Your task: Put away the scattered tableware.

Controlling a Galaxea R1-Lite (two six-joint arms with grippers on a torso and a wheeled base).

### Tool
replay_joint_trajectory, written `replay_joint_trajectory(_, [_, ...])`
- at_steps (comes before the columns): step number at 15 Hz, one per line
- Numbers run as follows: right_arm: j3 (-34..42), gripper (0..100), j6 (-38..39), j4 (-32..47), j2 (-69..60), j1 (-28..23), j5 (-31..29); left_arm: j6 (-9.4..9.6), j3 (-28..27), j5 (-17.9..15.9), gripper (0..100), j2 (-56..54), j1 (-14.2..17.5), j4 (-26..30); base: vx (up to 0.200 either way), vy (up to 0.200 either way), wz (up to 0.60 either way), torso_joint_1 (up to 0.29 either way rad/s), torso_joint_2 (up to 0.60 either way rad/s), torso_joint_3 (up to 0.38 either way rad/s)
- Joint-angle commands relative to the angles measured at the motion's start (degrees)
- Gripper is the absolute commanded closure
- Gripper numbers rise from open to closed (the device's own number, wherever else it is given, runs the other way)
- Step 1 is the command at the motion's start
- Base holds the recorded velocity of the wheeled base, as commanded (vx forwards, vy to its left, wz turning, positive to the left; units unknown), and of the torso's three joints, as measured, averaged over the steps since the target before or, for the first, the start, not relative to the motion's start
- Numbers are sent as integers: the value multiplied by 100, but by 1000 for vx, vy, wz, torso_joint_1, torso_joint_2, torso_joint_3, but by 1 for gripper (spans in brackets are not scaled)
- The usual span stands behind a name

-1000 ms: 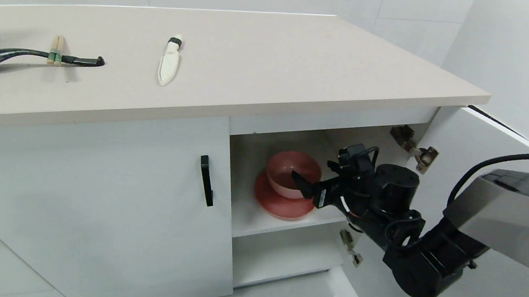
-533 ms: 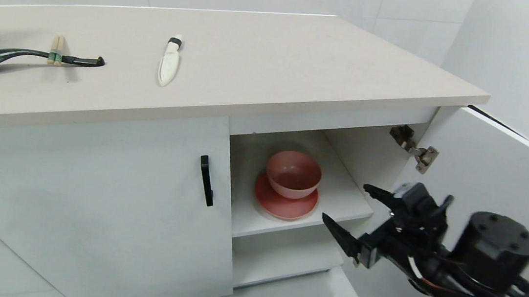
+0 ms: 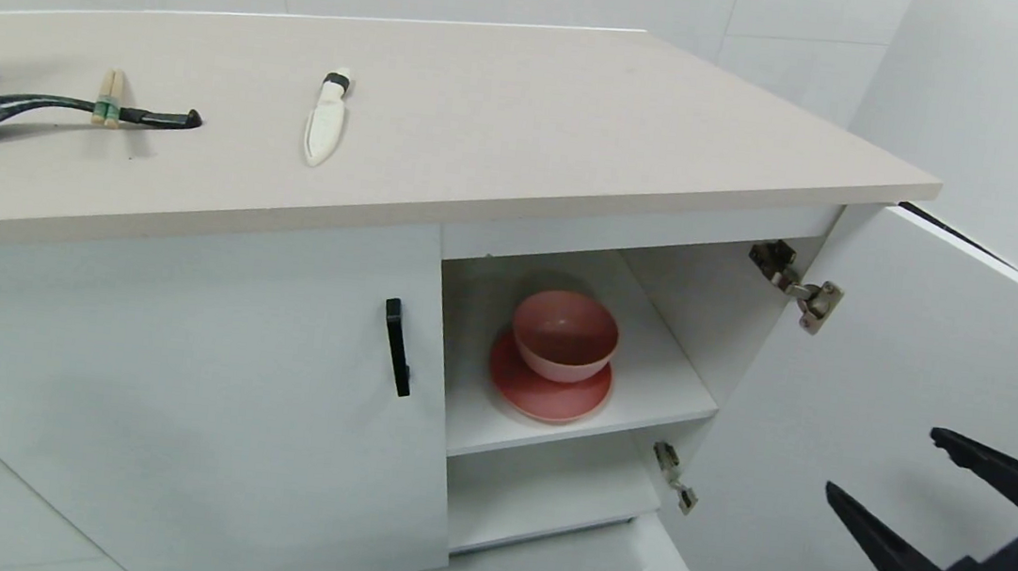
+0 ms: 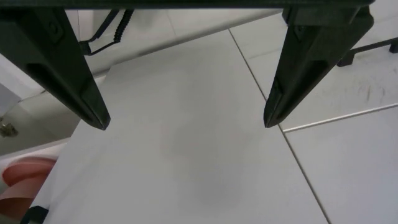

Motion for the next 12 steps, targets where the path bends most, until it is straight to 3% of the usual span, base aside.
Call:
replay_joint_trajectory(1, [40, 0, 144, 1136, -1804, -650, -44, -5, 0, -11, 0, 20, 125, -6, 0, 0, 0, 0, 0, 0])
replay_joint_trajectory(3, [40, 0, 258, 2059, -2718, -949, -35, 65, 0, -64, 0, -103, 406, 12, 0, 0, 0, 0, 0, 0])
replay_joint_trajectory(6, [40, 0, 443, 3052, -3869, -1511, -17, -14, 0, -231, 0, -349, 582, 38, 0, 0, 0, 0, 0, 0])
replay_joint_trajectory(7, [40, 0, 443, 3465, -4564, -2021, 159, -32, 0, -495, 0, -533, 652, 91, 0, 0, 0, 0, 0, 0])
replay_joint_trajectory(8, [40, 0, 434, 3904, -5214, -2496, 730, -32, -18, -662, 0, -551, 652, 469, 0, 0, 0, 0, 0, 0])
replay_joint_trajectory(10, [40, 0, 434, 4880, -6269, -3014, 1345, -128, -9, -688, 0, -551, 652, 398, 0, 0, 0, 0, 0, 0])
replay_joint_trajectory(12, [40, 0, 531, 5100, -6339, -3032, 1371, -181, -9, -688, 0, -551, 652, 398, 0, 0, 0, 0, 0, 0])
